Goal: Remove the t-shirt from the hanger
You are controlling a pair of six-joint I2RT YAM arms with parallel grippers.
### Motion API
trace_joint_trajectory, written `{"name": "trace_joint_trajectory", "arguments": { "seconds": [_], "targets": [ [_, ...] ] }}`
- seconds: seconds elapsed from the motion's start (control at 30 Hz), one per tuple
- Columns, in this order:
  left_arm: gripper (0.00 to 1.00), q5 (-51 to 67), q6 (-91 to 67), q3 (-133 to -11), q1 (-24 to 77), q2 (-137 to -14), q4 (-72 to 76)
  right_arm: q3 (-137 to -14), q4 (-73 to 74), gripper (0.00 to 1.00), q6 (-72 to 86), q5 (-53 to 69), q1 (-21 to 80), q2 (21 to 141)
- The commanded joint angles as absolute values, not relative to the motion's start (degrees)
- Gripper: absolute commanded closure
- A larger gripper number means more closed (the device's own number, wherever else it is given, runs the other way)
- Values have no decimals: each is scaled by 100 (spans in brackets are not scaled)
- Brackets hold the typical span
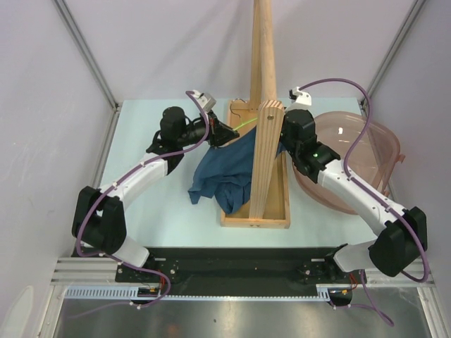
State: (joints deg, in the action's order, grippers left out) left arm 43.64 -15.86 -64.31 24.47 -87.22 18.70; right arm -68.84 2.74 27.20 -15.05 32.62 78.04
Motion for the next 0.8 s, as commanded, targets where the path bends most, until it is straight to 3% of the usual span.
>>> {"name": "trace_joint_trajectory", "arguments": {
  "seconds": [0.0,0.13,0.17,0.27,0.63,0.77],
  "targets": [
    [100,4843,-1459,-6478,2496,-8499,2311,-7216,-53,65,2742,-1837,3243,7892],
    [100,4939,-1459,-6451,2496,-8499,2373,-7277,-53,76,2689,-1776,3234,7945],
    [100,4931,-1468,-6451,2496,-8516,2373,-7277,-96,85,2663,-1714,3234,7954],
    [100,4852,-1459,-6486,2496,-8560,2338,-7269,-237,100,2567,-1312,3243,7945],
    [100,4816,-1582,-6759,2487,-9219,2355,-7242,-870,100,2425,1245,3270,7874],
    [100,4878,-1643,-6724,2505,-9167,2426,-7348,-695,100,2610,1354,3270,8007]
  ]
}}
